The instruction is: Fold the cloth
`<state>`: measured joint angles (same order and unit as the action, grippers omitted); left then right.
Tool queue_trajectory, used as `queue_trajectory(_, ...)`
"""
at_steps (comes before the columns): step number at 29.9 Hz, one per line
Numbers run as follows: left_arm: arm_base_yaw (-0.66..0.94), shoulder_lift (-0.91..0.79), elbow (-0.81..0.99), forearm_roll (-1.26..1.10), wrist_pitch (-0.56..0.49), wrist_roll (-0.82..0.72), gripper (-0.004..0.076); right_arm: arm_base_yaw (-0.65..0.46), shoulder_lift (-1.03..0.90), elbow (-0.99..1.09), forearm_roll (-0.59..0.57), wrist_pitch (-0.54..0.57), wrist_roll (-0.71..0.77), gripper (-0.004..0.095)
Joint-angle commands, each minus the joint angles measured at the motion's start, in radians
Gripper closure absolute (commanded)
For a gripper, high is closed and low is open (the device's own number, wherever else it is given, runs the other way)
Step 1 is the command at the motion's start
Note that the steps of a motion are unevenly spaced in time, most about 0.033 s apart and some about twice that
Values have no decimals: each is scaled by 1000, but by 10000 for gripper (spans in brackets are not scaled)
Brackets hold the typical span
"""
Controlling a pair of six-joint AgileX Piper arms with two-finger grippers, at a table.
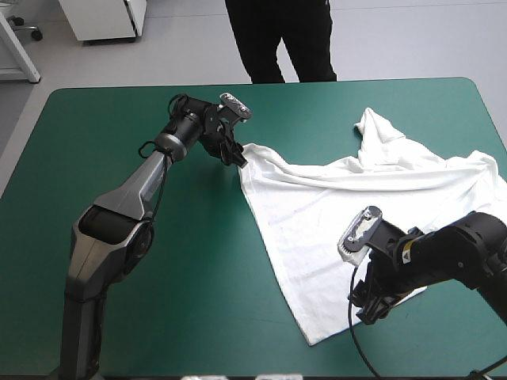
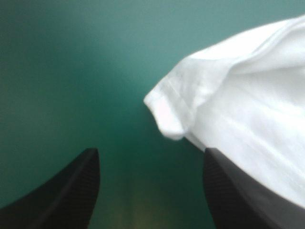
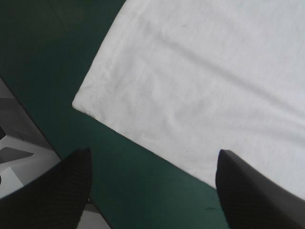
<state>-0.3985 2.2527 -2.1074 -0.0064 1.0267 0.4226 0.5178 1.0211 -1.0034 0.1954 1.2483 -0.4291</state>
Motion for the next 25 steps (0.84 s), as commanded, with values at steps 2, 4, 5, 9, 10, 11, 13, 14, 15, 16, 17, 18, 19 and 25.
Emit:
queue_trajectory(2, 1, -21, -104, -65, -42, 31, 266, 4, -14, -11, 18, -1, -8, 265)
queue_trajectory(4, 1, 5, -127, -94, -37, 47, 266, 4, -14, -11, 18, -9, -8, 272)
queue_trajectory(5, 1, 16, -133, -107, -33, 49, 266, 4, -14, -11, 16, -9, -13, 275)
queue_trajectory(9, 1, 58, -136, -114, -9, 59, 266, 4, -14, -11, 23, -1, -34, 275)
queue_trajectory(10, 1, 65, -136, -119, 1, 62, 267, 4, -14, -11, 23, -1, -46, 275)
queue_trajectory(11, 1, 72, -136, -132, 6, 63, 267, 4, -14, -11, 23, -1, -68, 275)
queue_trajectory(13, 1, 82, -136, -140, 15, 63, 284, 4, -14, -11, 23, -1, -127, 276)
queue_trajectory(14, 1, 88, -136, -143, 23, 63, 309, 4, -14, -11, 23, -1, -159, 275)
queue_trajectory(15, 1, 88, -136, -152, 33, 64, 344, 4, -14, -11, 23, -4, -180, 275)
queue_trajectory(16, 1, 90, -136, -163, 35, 64, 386, 4, -14, -11, 28, -9, -191, 276)
queue_trajectory(17, 1, 90, -136, -175, 37, 64, 425, 4, -14, -11, 34, -9, -196, 276)
queue_trajectory(18, 1, 90, -136, -188, 35, 68, 479, 4, -14, -11, 44, -9, -201, 276)
queue_trajectory(19, 1, 90, -136, -191, 31, 68, 535, 6, -14, -11, 54, -9, -204, 276)
queue_trajectory(25, 1, 90, -136, -196, 27, 68, 733, 88, 4, -10, 67, -23, -233, 278)
